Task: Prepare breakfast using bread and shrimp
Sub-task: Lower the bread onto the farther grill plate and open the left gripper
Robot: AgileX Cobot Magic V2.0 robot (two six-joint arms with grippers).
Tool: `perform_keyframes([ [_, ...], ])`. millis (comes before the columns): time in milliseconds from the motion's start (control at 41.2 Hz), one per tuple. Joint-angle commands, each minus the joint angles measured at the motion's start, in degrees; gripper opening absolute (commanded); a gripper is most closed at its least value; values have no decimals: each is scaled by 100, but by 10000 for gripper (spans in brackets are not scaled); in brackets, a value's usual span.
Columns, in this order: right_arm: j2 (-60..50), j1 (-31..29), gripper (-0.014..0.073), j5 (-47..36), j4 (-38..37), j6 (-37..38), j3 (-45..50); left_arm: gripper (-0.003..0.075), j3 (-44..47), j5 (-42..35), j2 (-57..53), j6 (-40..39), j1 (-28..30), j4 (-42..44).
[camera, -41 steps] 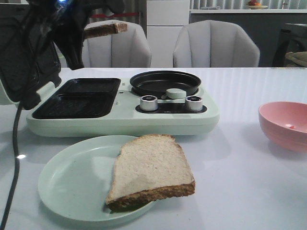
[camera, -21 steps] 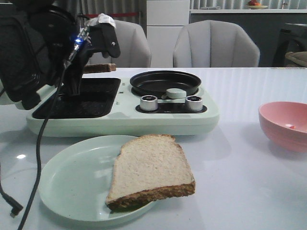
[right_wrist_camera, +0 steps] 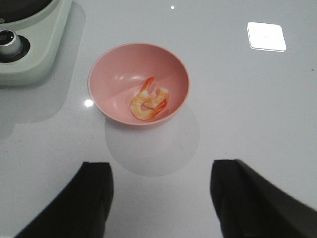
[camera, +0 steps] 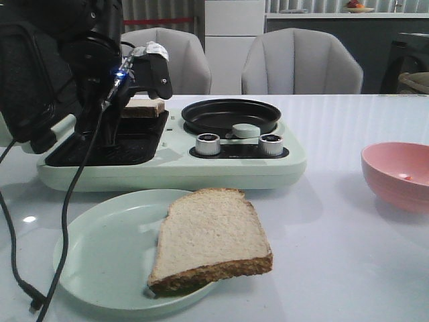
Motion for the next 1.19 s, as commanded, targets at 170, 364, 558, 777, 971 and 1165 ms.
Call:
perform_keyframes([
  [170,38,8,535,-380,-98,-44,-195,223,-184,100,-357,181,92,-73],
  [364,38,8,535,-380,-98,-44,-195,291,-184,-29,-357,622,176,-688],
  [558,38,8,535,-380,-98,-44,-195,449,-184,-49,-464,622,176,-785],
  [777,38,8,535,-380,-98,-44,-195,549,-165,-48,-946,1093,160,-1252],
  [971,38,8,535,-375,-98,-44,-195,542,-165,127,-1567,1370,21,-1681],
  [1165,38,8,535,-369,-98,-44,-195,542,-165,686,-2372,1370,-336,-2243],
])
